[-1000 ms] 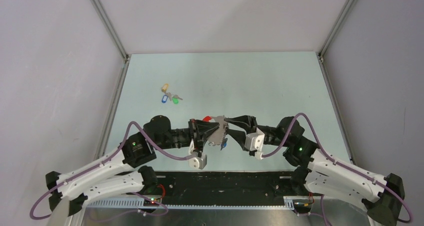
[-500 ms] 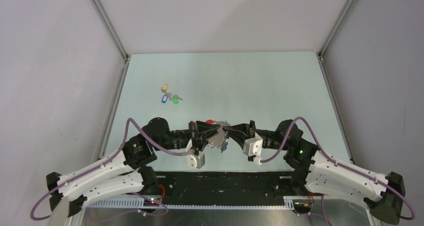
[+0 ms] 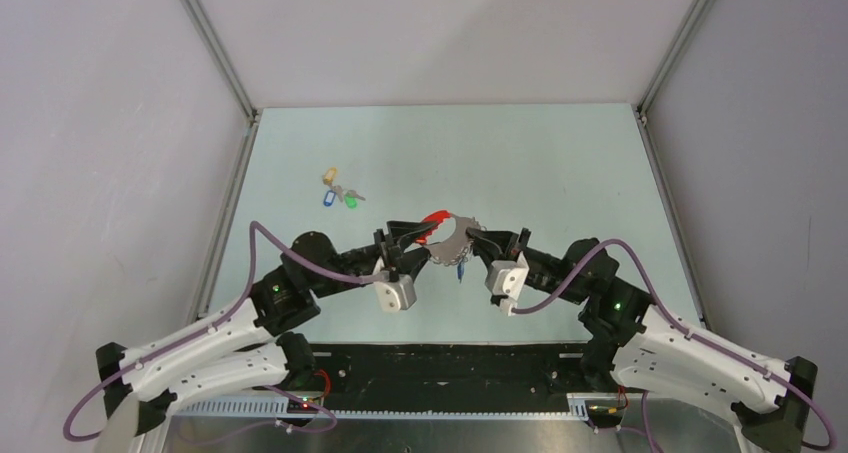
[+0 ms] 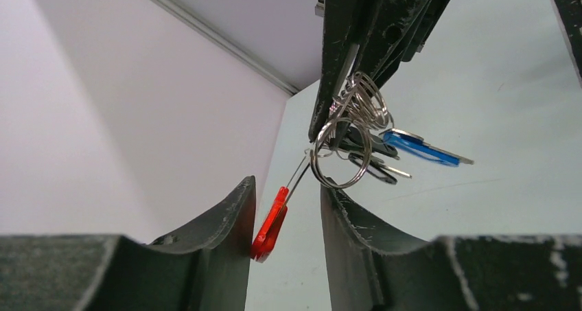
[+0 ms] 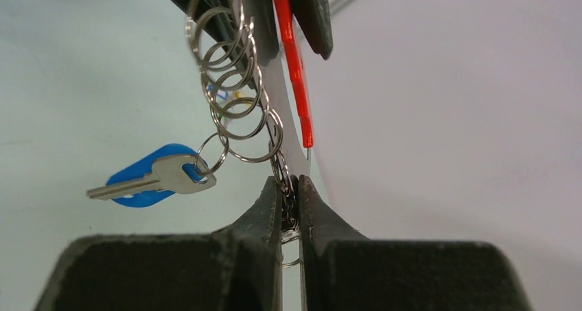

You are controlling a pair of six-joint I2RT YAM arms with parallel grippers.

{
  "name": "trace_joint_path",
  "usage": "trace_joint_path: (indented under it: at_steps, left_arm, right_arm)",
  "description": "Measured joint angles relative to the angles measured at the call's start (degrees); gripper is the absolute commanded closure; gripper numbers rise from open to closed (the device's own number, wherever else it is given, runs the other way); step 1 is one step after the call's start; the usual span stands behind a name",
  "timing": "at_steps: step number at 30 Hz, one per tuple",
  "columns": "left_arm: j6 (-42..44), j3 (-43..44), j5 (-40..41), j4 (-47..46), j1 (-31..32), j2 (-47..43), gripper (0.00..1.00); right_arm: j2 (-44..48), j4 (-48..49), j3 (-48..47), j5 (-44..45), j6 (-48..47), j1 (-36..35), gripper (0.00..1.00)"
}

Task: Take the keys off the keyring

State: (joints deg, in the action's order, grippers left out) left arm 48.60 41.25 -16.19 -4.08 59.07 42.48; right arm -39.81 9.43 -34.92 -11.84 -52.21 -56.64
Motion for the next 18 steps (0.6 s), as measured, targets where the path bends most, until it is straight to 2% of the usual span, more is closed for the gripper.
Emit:
trace_joint_path:
  at_steps: [10,12,14,15,18]
  left_arm:
    - [-8.4,2.3,3.4,-4.5,-0.2,4.6,0.51]
    - [-9.8,2.6,4.2,-4.9,-0.4,4.6,0.38]
    - [-11.2,2.6,4.4,-4.8,-0.7,4.4,0.19]
    - [-11.8,2.6,4.4,-4.4,-0.9,4.2,0.05]
    - [-13.6,2.6,4.1,-3.5,-1.6,4.2,0.01]
  right_arm:
    - [-1.5,-9.8,-6.4,8.9,-1.4,3.1,1.0]
    - [-1.3,-11.5,-6.8,10.2,-1.5,4.2,1.0]
    - [-0.7,-13.2,-6.9,10.8,-1.4,5.7,1.0]
    - [-0.2,-13.7,-6.9,11.1,-1.3,6.5,1.0]
    - [2.3,-15.0,-6.9,10.0,-1.2,8.1,1.0]
